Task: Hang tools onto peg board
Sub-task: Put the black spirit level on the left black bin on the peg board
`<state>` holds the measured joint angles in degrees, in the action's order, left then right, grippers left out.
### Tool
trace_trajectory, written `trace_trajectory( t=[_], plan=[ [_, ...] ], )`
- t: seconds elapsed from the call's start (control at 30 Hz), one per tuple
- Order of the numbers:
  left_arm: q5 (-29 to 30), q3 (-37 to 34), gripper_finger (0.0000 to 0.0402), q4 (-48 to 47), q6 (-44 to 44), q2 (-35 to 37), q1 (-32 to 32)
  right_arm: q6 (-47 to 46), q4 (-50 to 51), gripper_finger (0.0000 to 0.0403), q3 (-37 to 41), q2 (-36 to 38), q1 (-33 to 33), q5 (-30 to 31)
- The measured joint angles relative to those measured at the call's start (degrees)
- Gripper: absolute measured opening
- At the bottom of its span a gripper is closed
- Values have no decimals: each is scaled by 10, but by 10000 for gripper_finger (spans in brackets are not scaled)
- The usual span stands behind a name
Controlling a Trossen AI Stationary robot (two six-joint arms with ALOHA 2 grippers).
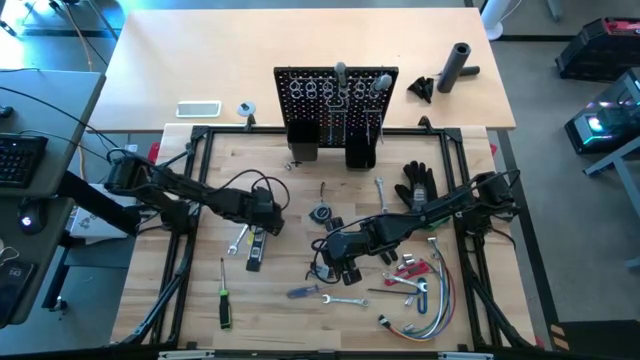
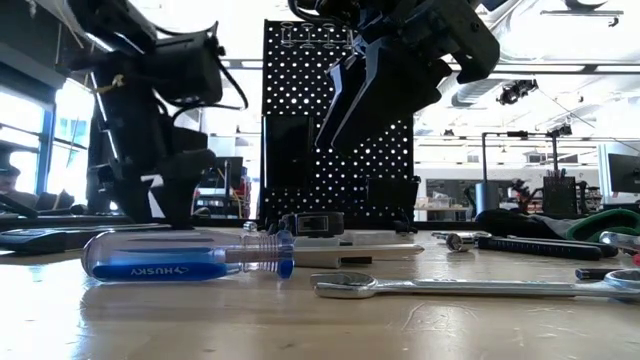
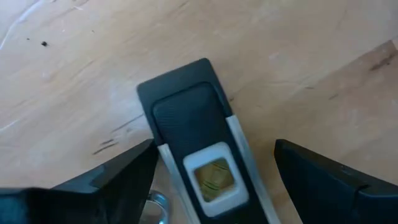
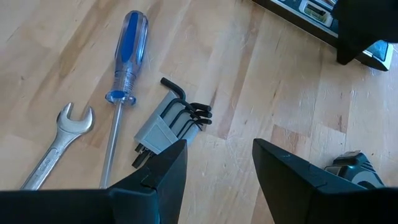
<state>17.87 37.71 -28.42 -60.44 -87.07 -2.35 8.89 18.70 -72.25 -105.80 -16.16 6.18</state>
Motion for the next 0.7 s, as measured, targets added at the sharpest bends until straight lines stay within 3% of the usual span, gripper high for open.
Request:
trace_trajectory(
  t=[0.17, 0.4, 0.7],
  plan=[
    [-3, -10, 290, 12, 17, 1, 2, 0, 2, 181, 0, 0, 0, -2],
    [-14, -6, 167, 18, 60, 1, 3, -4, 3, 181, 0, 0, 0, -2],
    [-23, 37, 166, 47, 140, -3, 1, -29, 5, 181, 0, 0, 0, -2]
  ],
)
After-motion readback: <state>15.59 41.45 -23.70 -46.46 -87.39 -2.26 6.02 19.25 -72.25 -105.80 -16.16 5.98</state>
